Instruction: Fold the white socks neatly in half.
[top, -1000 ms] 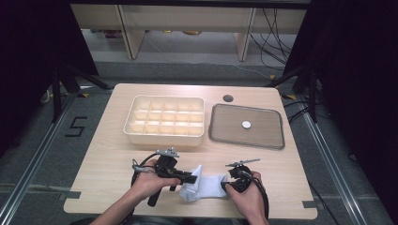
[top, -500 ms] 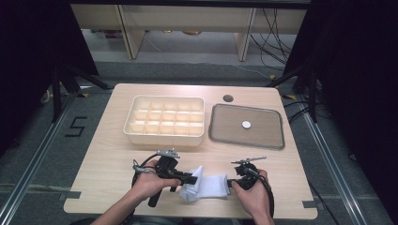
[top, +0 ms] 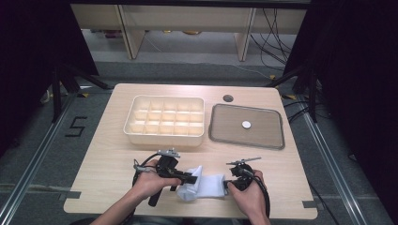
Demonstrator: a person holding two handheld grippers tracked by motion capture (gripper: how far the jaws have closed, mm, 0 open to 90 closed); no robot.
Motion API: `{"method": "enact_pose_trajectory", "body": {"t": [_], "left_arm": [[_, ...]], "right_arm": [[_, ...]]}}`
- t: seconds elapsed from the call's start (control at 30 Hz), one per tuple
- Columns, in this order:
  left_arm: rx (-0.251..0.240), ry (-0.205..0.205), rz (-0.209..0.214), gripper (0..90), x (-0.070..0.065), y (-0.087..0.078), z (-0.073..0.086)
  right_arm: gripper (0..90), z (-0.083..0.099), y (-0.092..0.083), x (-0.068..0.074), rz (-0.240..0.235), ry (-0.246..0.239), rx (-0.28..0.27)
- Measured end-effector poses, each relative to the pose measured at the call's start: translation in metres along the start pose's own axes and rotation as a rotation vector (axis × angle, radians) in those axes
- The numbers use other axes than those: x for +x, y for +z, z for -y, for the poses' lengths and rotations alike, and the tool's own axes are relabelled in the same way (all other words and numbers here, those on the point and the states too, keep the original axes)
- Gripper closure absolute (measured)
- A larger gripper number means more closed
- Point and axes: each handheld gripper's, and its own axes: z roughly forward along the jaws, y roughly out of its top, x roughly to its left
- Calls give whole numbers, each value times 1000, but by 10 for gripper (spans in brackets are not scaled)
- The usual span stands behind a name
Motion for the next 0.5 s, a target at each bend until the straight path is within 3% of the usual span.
{"method": "enact_pose_trajectory", "body": {"t": [0.03,0.1,0.17,0.33,0.5], "left_arm": [[4,4,9,794,0,0,0],[6,9,3,793,0,0,-1],[-15,4,-6,794,-1,2,-1],[10,9,-8,793,-2,1,-1],[10,13,0,793,-2,2,-2]], "right_arm": [[900,0,0,2,2,24,11],[900,-1,1,2,-2,-5,-7],[900,-1,1,4,-7,-3,-6],[900,0,1,6,-15,4,7],[900,0,2,4,-19,-35,-11]]}}
